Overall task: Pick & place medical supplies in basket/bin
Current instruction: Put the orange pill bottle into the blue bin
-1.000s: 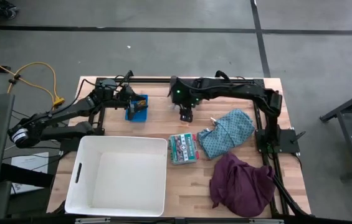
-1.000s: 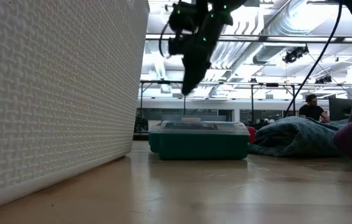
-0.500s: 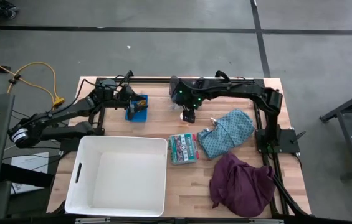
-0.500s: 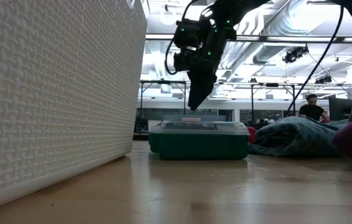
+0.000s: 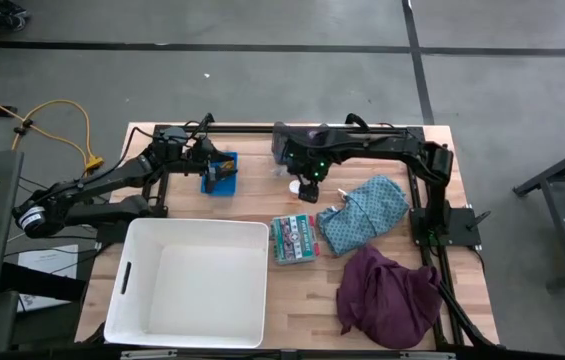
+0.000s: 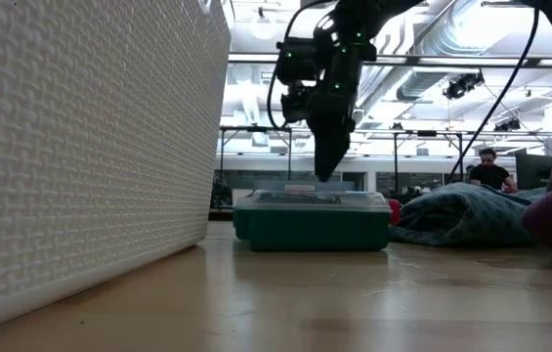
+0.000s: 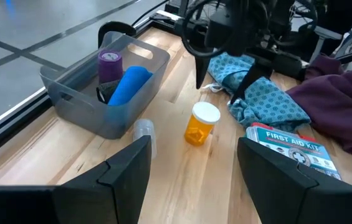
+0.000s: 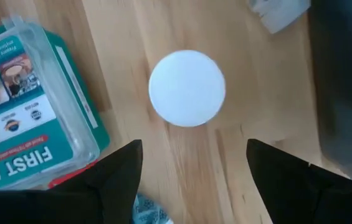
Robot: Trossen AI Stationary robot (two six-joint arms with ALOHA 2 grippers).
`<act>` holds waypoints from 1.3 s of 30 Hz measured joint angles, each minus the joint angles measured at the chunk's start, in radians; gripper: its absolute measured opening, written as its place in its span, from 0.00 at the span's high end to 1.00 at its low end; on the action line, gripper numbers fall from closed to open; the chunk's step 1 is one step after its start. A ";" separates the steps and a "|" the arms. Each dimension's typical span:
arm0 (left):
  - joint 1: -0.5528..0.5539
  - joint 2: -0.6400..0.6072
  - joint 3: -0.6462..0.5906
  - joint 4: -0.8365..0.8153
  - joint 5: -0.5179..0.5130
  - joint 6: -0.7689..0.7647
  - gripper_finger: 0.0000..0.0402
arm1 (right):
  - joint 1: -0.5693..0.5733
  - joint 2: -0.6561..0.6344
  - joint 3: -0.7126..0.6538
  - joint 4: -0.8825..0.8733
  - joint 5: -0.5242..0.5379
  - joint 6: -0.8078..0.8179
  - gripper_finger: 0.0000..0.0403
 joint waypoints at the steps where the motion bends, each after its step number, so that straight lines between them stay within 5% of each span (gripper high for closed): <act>1: 0.000 0.000 0.000 0.000 0.000 0.000 0.42 | 0.004 0.000 -0.010 0.005 0.001 0.000 0.31; 20: 0.000 0.000 0.000 0.000 0.000 0.000 0.42 | -0.006 0.000 -0.274 0.396 -0.006 -0.010 0.32; 39: 0.000 0.000 0.000 0.000 0.000 0.000 0.42 | -0.043 -0.001 -0.321 0.618 -0.132 -0.033 0.32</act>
